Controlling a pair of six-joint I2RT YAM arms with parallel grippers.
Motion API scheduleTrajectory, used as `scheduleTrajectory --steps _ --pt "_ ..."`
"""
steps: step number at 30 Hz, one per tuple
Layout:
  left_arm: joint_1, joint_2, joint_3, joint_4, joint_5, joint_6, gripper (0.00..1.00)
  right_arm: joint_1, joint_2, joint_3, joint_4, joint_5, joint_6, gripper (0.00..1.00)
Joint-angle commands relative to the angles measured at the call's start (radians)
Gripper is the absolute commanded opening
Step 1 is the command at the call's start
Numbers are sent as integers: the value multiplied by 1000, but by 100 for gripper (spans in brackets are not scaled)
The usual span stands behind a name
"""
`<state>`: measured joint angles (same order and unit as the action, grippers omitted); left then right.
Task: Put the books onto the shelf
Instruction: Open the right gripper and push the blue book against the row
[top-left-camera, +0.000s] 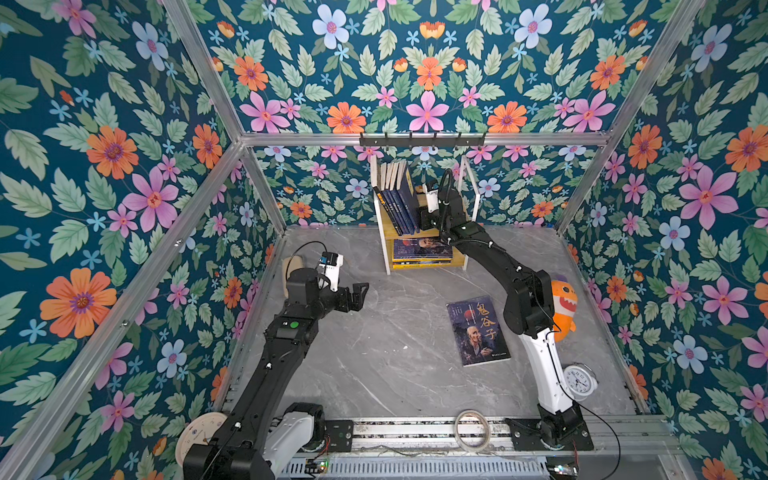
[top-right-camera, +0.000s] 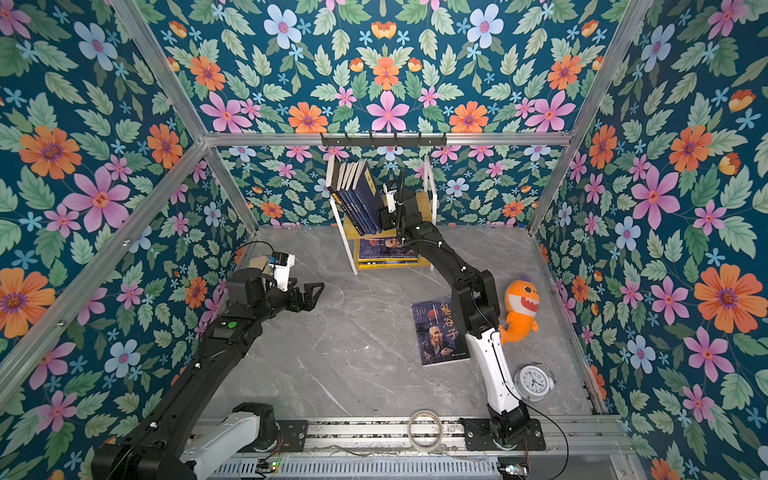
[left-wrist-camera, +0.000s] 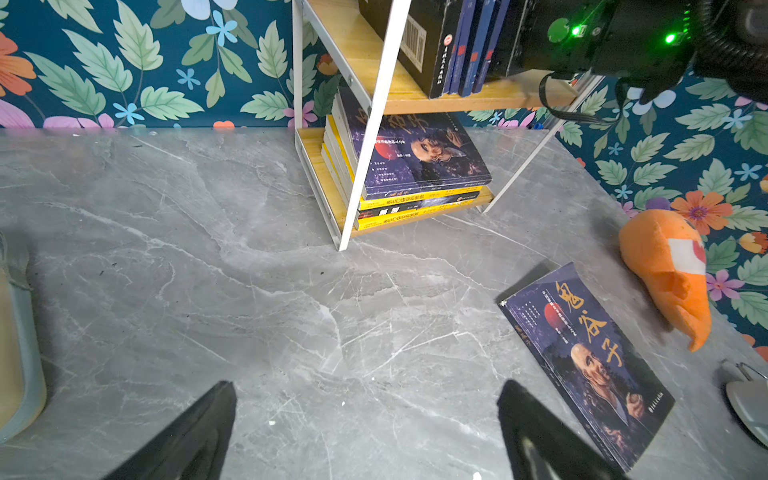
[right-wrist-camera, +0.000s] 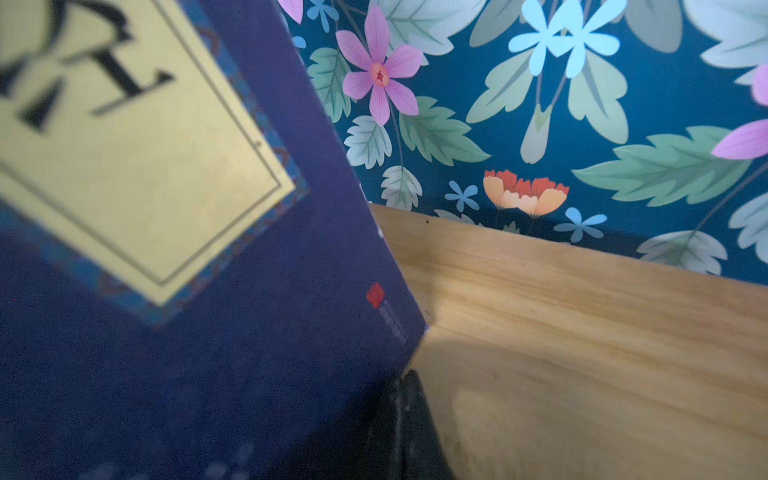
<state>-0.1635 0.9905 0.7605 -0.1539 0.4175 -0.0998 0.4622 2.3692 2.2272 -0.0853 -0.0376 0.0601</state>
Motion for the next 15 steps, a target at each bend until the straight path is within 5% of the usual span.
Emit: scheduleTrajectory --steps 1,15 --pt "1 -1 5 14 14 -14 100 7 -12 -13 -59 -25 15 0" --pt "1 -11 2 18 -3 -27 100 15 -233 -99 -170 79 -80 0"
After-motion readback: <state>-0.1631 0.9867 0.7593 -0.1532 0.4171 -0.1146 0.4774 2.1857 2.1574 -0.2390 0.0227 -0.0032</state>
